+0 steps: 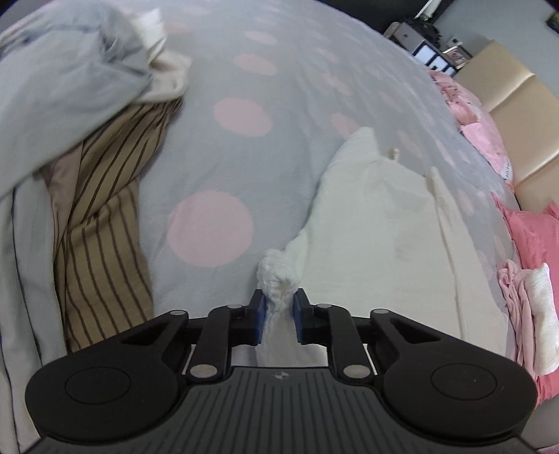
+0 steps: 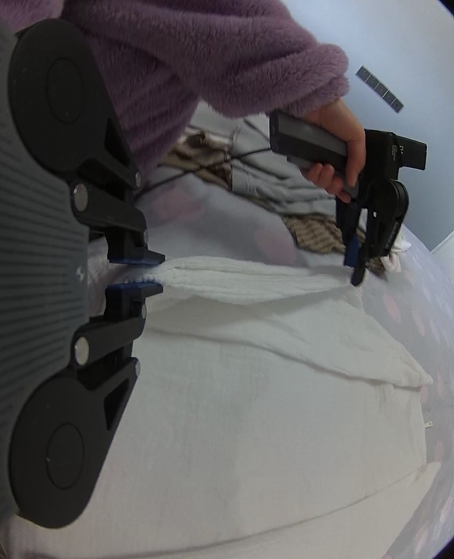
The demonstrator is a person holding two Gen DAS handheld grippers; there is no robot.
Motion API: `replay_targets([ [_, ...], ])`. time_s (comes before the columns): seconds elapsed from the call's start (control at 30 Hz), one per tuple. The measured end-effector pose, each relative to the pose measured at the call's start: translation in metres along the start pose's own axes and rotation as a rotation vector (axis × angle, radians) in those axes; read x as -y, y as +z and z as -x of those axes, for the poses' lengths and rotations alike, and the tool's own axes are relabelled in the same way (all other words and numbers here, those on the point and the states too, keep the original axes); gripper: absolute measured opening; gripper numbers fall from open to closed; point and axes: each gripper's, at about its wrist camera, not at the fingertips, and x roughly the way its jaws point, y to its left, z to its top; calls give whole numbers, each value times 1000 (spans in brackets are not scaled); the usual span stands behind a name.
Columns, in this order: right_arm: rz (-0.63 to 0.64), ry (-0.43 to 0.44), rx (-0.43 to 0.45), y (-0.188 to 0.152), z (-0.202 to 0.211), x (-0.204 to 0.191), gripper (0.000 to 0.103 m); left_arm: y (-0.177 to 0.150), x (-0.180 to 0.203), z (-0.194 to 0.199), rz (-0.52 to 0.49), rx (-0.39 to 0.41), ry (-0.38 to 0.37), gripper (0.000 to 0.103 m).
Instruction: Fold clothes
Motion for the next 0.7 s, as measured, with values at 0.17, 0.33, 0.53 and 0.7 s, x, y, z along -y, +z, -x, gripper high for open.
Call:
replay_targets([
  [0.17,-84,80,-5,-9,6,-2,11,-1,43,23,-164,37,-7,12],
  [0.33,-189,75,27,-22,23,7,11,-4,91,27,-328,55,-8,12],
  [0.53,-287,18,27,-37,29,23,10,-13,141,-14,-457,-8,-23,12],
  [0.7,-345,-14,9,-45,27,41,10,-23,164,-54,-530,-92,0,12],
])
